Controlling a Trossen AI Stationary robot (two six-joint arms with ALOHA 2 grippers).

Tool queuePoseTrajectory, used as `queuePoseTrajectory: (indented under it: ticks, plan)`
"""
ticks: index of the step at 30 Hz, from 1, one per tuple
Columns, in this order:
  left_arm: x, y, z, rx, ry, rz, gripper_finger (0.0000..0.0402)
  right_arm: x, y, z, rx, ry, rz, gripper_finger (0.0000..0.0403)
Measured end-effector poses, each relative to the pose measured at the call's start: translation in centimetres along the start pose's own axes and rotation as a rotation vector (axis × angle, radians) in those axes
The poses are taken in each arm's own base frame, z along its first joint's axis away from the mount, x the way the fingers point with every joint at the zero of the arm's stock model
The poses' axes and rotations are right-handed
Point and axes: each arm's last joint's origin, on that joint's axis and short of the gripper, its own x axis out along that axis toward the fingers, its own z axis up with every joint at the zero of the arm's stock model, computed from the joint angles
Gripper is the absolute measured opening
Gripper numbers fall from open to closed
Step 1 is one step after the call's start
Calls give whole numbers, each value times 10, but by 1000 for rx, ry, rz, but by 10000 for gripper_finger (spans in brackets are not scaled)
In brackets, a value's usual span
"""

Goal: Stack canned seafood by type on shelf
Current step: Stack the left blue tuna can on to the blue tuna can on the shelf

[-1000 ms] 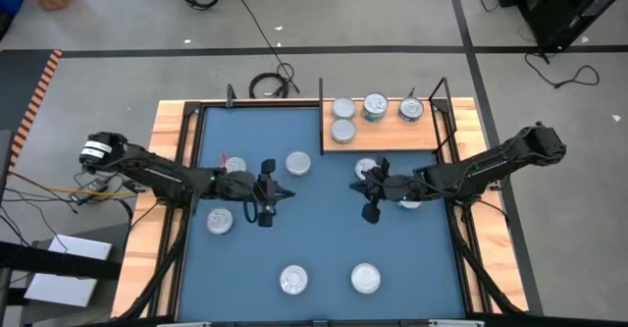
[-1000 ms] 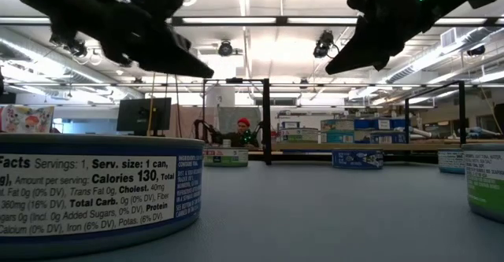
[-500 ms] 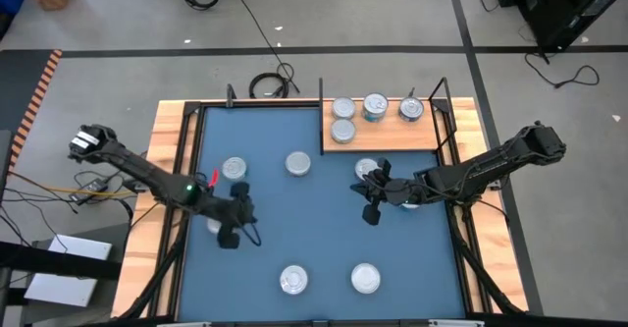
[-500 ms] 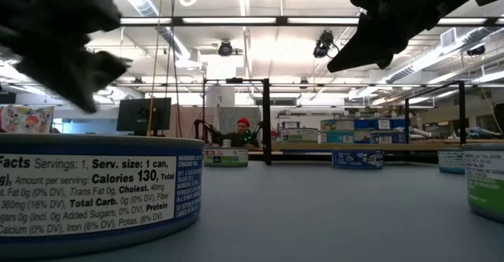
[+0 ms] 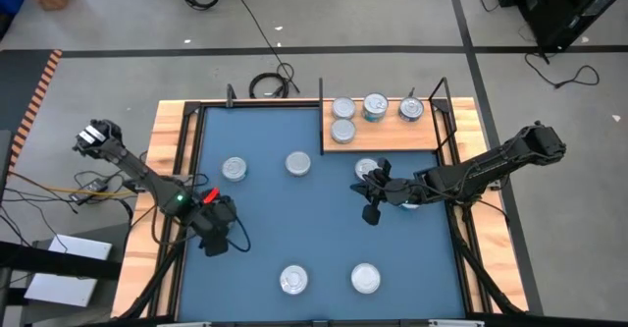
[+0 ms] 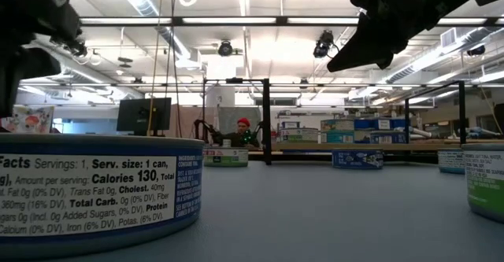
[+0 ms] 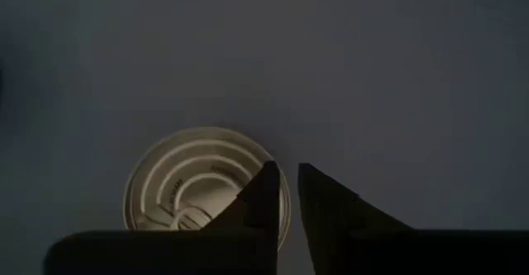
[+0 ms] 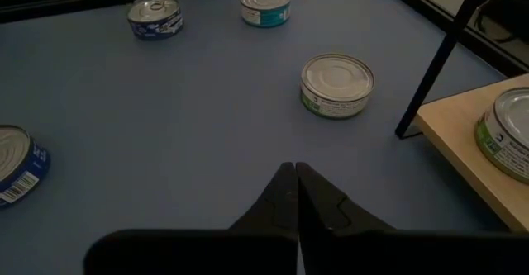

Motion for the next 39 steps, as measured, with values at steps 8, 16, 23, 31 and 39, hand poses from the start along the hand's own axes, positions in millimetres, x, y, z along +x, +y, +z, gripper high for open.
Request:
queuePoseTrajectory:
  ticks: [8, 16, 23, 31, 39]
  plan:
    - [19, -9, -4, 16, 79, 72, 89, 0, 0, 0, -1, 1, 0, 3]
    - [33, -14, -3, -35, 115, 133, 90, 0, 0, 0, -1, 2, -1, 3]
    - [36, -12, -2, -106, 54, 191, 84, 0, 0, 0, -1, 2, -1, 3]
    - [37, -12, -1, -54, 17, 211, 14, 0, 0, 0, -2, 2, 0, 3]
    - [38, -20, 15, 44, -58, 95, 3, 0, 0, 0, -2, 3, 0, 3]
